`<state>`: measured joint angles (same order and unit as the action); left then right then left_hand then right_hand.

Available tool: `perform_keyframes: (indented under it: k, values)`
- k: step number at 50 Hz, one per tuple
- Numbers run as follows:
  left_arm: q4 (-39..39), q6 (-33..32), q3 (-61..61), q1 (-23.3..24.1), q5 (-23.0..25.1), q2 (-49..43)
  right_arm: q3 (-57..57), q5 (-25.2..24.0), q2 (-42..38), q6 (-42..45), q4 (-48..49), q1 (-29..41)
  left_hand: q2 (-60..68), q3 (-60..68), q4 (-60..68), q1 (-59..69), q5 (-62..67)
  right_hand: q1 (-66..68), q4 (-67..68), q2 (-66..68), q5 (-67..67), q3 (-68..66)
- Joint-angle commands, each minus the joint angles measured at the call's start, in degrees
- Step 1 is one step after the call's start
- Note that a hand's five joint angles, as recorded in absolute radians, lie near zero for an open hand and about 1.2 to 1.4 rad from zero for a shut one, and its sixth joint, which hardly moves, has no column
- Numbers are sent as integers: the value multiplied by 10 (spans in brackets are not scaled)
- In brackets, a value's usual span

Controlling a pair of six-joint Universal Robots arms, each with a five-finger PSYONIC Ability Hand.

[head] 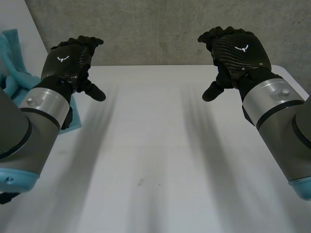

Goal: Fold the laundry.

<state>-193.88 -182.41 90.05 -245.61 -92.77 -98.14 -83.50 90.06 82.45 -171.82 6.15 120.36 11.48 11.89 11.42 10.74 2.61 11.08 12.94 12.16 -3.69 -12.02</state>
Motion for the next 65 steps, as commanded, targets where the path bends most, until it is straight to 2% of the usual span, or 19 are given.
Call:
perform_keyframes:
  k: [1,7,13,20,25,35,39,40,43,48,50,55,59,62,63,65]
  values:
    - [-43,-128,-27,-63,0,-63,-1,-1,0,0,0,1,-15,-19,-14,-7,-26,-11,-29,-22,37,20]
    - [-82,-219,-54,-127,2,-123,0,-2,0,2,0,0,-15,-19,-14,-7,-26,-11,-29,-22,37,20]
    - [-80,-318,-136,-181,0,-233,-2,-19,-2,7,0,1,-15,-19,-14,-7,-26,-11,-29,-22,37,20]
    - [-80,-409,-207,-246,-6,-316,-3,-32,-10,10,0,1,-15,-19,-14,-7,-26,-11,-29,-22,37,20]
    - [-85,-448,-240,-259,-2,-354,-3,-33,-16,11,0,1,-15,-19,-14,-7,-26,-11,-29,-22,37,20]
    - [-84,-486,-314,-261,-7,-427,-4,-33,-19,14,0,3,8,3,8,15,-4,-11,-29,-22,37,20]
    - [-83,-500,-342,-263,-7,-450,-5,-33,-19,14,0,1,143,139,144,151,132,-11,-29,-22,37,20]
    - [-83,-502,-352,-266,-8,-456,-5,-33,-19,14,0,1,305,301,306,313,294,-11,-29,-22,37,20]
    - [-84,-504,-362,-266,-22,-459,-5,-33,-22,14,0,1,684,680,685,691,673,-11,-29,-22,37,20]
    - [-97,-497,-364,-252,-106,-448,-4,-34,-23,14,0,0,685,681,686,693,674,-11,-29,-22,37,20]
    - [-99,-495,-359,-238,-118,-428,-3,-34,-23,14,0,0,685,681,686,693,674,-11,-29,-22,37,20]
    - [-100,-449,-326,-182,-119,-349,-3,-33,-23,14,0,-1,685,681,686,693,674,-11,-29,-22,37,20]
    - [-94,-342,-284,-128,-116,-267,-1,-33,-22,14,0,-1,685,681,686,693,674,-11,-29,-22,37,20]
    - [-89,-292,-267,-89,-109,-230,2,-33,-21,14,0,-2,685,681,686,693,674,-11,-29,-22,37,20]
    - [-80,-264,-254,-59,-102,-211,3,-33,-21,14,0,-3,685,681,686,693,674,-11,-29,-22,37,20]
    - [-68,-241,-240,-27,-93,-196,4,-32,-20,14,-1,-7,685,681,686,693,674,-11,-29,-22,37,20]
